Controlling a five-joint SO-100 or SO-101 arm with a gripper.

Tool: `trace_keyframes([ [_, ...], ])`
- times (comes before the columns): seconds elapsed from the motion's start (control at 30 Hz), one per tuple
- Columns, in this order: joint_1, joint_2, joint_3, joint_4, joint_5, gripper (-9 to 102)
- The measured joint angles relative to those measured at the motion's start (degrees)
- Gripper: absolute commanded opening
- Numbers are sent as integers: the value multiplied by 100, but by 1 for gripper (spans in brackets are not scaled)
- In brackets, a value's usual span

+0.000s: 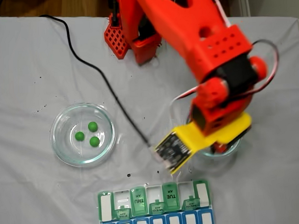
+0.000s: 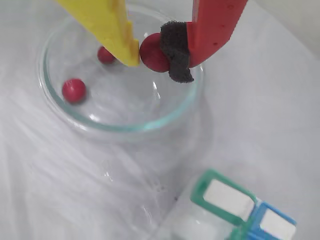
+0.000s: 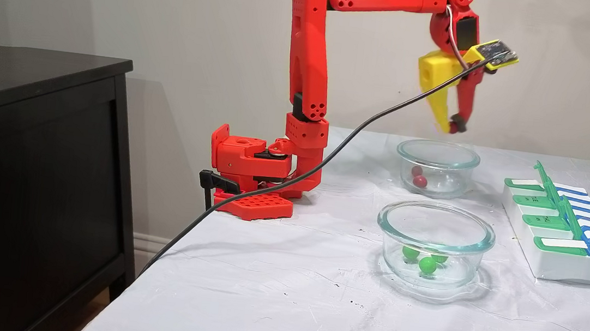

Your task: Sort medicines into box.

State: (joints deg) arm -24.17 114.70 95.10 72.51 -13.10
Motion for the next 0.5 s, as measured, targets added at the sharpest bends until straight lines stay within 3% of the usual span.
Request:
trace_keyframes([
  [0.27, 773, -1336, -123, -1248, -264, 0],
  [0.5, 923, -1679, -202, -1670, -264, 0],
])
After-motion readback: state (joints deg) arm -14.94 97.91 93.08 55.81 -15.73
